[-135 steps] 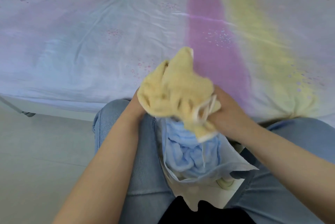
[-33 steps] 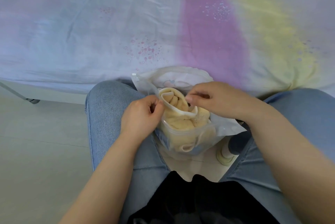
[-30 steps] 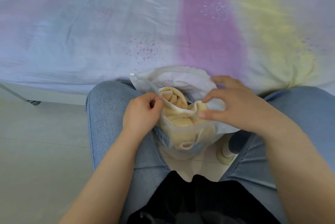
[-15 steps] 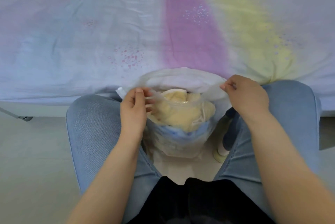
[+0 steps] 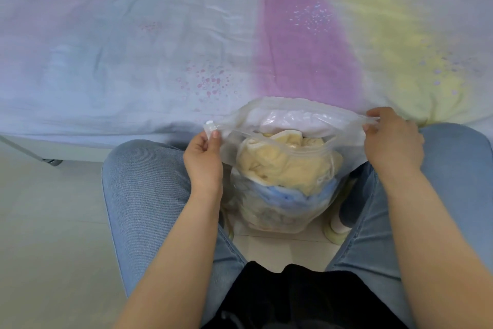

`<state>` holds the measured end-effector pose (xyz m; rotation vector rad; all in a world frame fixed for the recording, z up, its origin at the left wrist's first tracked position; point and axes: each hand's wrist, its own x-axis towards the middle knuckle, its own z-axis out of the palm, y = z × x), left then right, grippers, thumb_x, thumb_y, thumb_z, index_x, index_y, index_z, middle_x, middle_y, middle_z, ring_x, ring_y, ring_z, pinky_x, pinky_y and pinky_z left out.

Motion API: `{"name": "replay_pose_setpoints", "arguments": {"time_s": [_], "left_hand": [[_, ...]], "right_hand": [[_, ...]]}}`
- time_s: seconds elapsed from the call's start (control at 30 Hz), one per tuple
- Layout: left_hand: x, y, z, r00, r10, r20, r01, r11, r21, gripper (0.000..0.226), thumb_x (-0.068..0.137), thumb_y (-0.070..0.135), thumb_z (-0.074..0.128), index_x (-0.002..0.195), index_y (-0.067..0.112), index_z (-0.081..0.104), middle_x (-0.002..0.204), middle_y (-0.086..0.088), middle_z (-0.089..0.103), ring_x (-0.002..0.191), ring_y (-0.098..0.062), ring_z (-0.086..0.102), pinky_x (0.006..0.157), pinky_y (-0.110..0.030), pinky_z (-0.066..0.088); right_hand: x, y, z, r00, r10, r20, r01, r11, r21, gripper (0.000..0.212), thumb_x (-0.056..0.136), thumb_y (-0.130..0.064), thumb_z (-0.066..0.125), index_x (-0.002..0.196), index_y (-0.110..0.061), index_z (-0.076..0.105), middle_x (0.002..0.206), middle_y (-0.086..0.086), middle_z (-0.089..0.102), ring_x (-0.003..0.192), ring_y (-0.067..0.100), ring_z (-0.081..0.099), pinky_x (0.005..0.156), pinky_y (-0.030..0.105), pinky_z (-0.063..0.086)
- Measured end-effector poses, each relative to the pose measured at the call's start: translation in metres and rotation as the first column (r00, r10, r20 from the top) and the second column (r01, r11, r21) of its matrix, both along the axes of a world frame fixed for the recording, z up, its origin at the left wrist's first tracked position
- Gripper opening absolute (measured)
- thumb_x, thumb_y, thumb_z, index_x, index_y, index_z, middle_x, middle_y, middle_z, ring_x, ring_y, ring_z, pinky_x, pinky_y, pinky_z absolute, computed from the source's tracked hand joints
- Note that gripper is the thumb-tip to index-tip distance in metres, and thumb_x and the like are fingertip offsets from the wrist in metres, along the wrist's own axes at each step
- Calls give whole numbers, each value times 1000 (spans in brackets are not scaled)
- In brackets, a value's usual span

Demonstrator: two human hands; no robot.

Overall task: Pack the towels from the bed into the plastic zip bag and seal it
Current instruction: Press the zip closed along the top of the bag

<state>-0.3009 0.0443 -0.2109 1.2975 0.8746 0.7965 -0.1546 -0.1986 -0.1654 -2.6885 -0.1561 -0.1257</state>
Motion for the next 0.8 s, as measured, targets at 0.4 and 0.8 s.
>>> {"name": "replay_pose_setpoints", "arguments": {"time_s": [0.4,0.8], "left_hand": [[-1,-10,7,993,-94,69,98,994,-56,19,97,17,58,90,4,69,69,3,65,61,-4,56,62,-21,48],[-13,-13,3,994,-97,-56,107,976,191,18,94,19,62,79,24,69,65,17,66,62,5,55,63,-11,45]], "right_hand": [[-97,148,50,699,711,77,-708,703,-65,36,98,-23,42,133,-16,49,131,4,56,119,26,50,99,36,37],[-78,149,35,708,705,32,-705,709,-4,22,98,-33,45,100,-17,61,89,1,68,83,25,59,78,35,42]]}}
